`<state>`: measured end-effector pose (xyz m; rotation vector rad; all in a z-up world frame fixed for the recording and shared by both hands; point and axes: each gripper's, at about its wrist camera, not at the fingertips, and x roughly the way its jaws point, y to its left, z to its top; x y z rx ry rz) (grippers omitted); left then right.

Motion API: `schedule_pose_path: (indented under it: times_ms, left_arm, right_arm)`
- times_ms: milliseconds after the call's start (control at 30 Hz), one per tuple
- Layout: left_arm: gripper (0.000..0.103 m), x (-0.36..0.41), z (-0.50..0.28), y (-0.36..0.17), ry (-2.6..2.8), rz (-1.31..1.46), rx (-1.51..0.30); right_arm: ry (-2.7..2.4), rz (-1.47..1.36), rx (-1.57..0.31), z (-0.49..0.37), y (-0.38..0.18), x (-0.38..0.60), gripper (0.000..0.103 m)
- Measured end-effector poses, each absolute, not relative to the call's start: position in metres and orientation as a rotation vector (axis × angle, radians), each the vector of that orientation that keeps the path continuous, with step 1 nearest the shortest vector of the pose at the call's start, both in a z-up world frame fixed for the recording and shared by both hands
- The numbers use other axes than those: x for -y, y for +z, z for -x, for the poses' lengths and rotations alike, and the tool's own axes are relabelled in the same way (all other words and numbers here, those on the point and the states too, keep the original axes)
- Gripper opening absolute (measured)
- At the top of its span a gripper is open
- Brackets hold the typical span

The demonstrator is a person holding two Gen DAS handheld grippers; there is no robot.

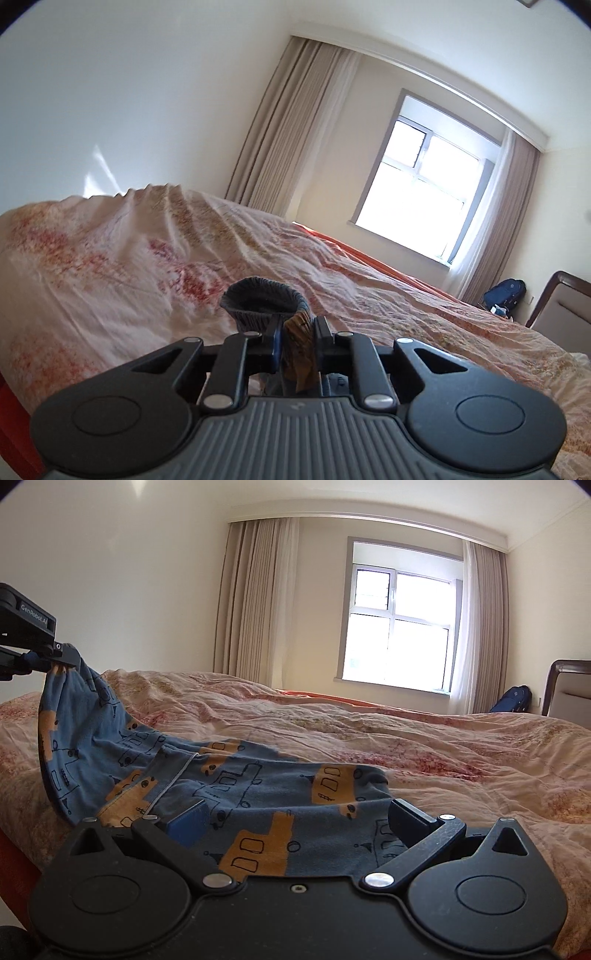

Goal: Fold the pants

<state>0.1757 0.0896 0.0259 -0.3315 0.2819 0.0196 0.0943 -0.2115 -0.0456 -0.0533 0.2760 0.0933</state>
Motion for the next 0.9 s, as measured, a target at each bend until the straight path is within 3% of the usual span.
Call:
schedule_pose_path:
  times_ms: [400, 767, 900]
  left_arm:
    - [0.018, 0.061, -0.158, 0.057, -0.266, 0.017, -0.216]
    - [0.018, 0.171, -0.164, -0.003, -0.464, -0.219, -0.376]
    - [0.025, 0.175, -0.17, -0.021, -0.498, -0.201, -0.426]
  right_arm:
    - [-0.047, -0.019, -0.279, -0.07, -0.058, 0.276, 0.103]
    - [-0.153, -0.052, -0.339, -0.061, -0.081, 0.317, 0.103]
    - [-0.172, -0.053, -0.354, -0.061, -0.088, 0.325, 0.103]
